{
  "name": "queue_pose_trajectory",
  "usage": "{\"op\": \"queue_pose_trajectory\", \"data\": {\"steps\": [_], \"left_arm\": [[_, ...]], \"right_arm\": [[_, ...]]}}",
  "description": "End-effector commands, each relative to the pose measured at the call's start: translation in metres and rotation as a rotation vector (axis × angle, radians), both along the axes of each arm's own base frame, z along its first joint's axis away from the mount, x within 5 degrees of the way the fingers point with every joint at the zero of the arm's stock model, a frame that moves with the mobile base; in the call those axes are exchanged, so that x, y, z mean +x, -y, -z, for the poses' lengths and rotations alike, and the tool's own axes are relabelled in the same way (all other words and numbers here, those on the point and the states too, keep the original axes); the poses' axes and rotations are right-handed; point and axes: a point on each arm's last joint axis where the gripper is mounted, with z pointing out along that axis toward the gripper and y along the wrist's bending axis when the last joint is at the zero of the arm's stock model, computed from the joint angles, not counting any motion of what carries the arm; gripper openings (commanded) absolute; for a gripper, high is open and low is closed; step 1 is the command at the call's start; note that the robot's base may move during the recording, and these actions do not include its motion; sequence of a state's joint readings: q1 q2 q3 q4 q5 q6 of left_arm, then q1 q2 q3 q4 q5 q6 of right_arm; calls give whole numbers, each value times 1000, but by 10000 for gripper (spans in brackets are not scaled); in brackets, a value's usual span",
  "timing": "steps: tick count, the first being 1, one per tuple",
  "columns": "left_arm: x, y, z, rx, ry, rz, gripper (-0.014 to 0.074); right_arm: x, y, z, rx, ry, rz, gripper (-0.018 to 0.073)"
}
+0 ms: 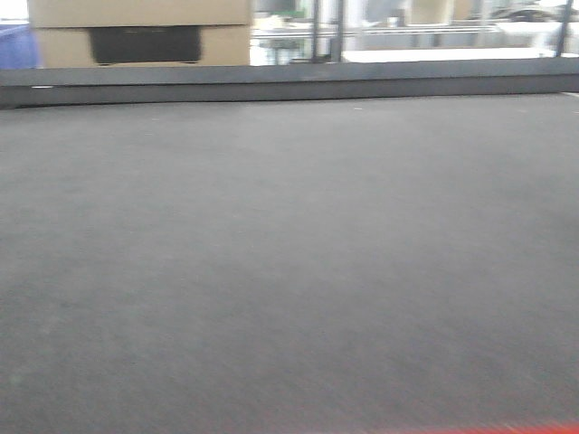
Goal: Place cylindrical capacitor in blue bin on shelf
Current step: 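Drive the base to the shelf of blue bins holding both objects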
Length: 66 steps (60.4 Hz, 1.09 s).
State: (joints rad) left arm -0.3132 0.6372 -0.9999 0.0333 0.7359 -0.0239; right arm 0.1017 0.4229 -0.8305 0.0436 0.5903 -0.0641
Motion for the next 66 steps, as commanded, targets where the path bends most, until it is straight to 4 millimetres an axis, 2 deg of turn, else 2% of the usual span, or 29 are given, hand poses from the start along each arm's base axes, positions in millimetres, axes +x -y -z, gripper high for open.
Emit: {"op": "queue_pose_trajectory", "data": {"steps": [1,66], "left_arm": [[-1,1,-2,-7,21,10,-111],[-1,1,-2,-7,21,10,-111]], "right_arm": [[-2,1,-5,-8,37,2,-153],[-2,1,-5,-8,37,2,-153]]}}
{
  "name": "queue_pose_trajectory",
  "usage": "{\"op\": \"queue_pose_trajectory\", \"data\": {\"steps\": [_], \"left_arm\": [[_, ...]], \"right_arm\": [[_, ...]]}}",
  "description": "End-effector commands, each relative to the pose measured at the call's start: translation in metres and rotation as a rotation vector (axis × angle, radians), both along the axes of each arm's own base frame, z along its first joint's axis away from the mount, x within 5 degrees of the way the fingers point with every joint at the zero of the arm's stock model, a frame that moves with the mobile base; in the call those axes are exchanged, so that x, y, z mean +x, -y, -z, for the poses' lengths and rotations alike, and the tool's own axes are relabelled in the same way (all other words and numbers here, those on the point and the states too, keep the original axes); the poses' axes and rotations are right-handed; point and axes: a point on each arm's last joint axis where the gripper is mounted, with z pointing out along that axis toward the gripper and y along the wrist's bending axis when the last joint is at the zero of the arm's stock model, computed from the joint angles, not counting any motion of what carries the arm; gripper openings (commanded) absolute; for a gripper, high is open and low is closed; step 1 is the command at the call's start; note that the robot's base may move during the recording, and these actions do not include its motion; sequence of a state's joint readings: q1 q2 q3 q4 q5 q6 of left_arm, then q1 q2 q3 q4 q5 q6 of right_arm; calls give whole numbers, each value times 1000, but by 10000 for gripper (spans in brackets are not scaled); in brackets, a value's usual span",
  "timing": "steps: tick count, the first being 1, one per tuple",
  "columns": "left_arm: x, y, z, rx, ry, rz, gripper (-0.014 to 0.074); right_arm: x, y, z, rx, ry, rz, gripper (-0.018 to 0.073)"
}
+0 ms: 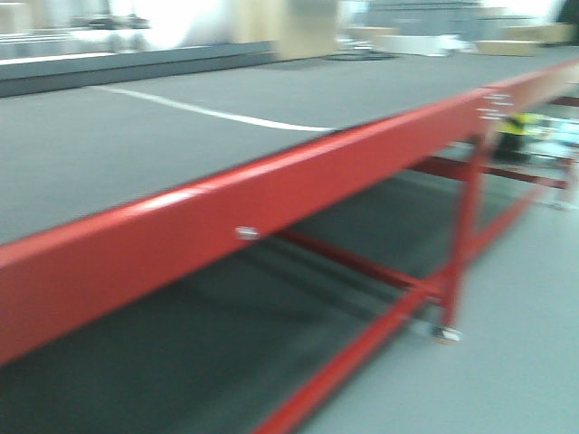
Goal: Place cylindrical capacitor in blue bin on shelf
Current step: 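Drive the base to the shelf of blue bins holding both objects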
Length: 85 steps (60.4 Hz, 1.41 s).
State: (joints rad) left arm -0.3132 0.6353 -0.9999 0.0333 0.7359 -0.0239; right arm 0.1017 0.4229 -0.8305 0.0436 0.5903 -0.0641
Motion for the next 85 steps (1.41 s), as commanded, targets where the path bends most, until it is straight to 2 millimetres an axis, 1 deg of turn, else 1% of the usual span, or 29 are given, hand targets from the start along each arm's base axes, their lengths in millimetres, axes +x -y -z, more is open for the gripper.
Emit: {"op": "queue_pose_trajectory", "data": {"steps": [1,85], "left_arm": [[0,1,-2,-7,19,10,-111],[0,1,-2,-7,19,10,-111]], "right_arm": [[-2,1,-5,-8,37,2,-153],[-2,1,-5,-8,37,2,-153]]}}
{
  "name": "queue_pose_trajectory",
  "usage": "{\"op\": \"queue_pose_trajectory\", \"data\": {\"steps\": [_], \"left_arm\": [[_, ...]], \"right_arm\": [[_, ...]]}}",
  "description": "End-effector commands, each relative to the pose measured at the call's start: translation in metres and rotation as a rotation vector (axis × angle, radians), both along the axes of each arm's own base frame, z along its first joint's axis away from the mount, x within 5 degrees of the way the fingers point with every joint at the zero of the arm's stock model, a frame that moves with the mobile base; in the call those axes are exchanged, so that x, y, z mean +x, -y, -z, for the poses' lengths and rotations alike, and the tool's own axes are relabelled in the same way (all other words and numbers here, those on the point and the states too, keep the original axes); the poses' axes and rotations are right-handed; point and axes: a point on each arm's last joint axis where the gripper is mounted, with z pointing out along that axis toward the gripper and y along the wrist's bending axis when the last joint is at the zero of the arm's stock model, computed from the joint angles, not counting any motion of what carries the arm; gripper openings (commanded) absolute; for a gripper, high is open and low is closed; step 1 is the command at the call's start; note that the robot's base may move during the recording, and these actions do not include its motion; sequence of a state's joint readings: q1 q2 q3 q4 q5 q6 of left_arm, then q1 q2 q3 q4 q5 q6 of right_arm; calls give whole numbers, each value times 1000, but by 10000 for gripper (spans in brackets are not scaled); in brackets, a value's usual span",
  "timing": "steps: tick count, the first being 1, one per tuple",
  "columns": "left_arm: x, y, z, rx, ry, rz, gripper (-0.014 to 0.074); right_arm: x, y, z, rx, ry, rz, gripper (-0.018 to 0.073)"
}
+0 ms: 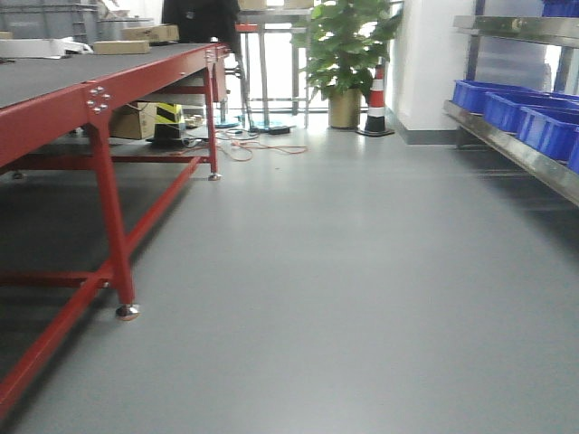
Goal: Place cylindrical capacitor in blue bin on shelf
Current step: 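Drive the base to the shelf of blue bins holding both objects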
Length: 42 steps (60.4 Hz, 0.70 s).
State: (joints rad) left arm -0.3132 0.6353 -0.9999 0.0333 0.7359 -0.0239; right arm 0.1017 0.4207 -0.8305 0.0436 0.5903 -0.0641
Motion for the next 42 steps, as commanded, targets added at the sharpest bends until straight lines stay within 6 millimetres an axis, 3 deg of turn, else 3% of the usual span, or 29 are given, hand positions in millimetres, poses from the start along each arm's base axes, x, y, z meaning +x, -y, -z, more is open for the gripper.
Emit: {"op": "queue_pose_trajectory", "data": {"steps": [1,42], "left_arm": [[0,1,-2,-7,19,10,-111],[0,1,-2,-7,19,10,-111]], "right_arm": [[-1,0,-5,-9,35,2,-153],[-1,0,-5,-9,35,2,-153]]}}
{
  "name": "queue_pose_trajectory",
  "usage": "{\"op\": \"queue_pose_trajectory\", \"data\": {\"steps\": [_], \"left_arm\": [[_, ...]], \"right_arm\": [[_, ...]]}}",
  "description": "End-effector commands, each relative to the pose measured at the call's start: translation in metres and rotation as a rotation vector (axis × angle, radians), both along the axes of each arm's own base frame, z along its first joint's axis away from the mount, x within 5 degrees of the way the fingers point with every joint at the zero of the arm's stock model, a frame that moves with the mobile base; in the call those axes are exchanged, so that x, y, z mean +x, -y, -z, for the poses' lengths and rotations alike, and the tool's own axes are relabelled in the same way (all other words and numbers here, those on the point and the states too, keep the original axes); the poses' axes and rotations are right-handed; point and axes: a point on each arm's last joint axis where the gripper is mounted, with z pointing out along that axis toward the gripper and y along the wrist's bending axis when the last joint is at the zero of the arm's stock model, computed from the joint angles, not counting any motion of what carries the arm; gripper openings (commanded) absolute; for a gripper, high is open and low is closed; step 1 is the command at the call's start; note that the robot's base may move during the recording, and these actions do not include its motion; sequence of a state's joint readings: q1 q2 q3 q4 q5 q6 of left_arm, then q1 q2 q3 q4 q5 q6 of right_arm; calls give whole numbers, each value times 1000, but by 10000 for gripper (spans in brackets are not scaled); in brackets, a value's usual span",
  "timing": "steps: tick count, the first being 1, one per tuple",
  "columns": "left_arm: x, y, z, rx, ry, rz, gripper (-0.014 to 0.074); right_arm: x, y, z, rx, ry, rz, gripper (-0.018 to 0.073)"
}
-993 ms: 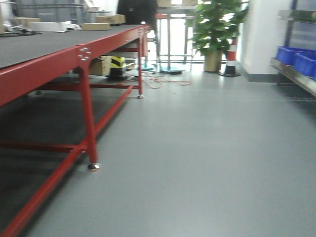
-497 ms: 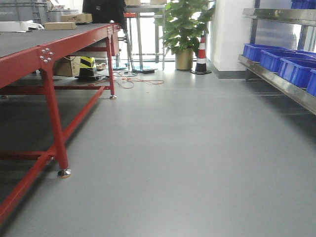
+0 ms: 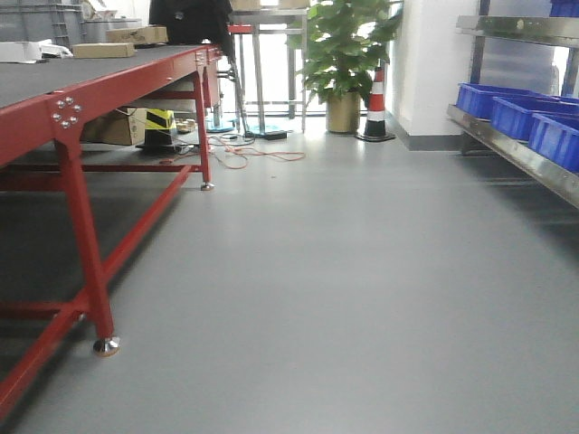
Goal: Place cylindrical capacitor in blue bin on shelf
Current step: 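Drive the base to the shelf of blue bins holding both objects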
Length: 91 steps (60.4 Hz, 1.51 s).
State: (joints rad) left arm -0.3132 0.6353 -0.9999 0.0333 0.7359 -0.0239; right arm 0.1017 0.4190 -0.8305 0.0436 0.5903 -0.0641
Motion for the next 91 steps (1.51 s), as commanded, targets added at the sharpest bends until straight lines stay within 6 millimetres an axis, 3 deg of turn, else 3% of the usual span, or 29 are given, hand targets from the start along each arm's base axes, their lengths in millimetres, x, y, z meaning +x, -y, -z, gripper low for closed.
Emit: {"op": "queue_pose_trajectory", "data": {"steps": [1,91], "left_arm": [[0,1,-2,-7,19,10,-111],[0,1,-2,-7,19,10,-111]], "right_arm": [[-1,0,-5,-9,33,2,-153],[-1,0,-5,-9,33,2,-153]]}}
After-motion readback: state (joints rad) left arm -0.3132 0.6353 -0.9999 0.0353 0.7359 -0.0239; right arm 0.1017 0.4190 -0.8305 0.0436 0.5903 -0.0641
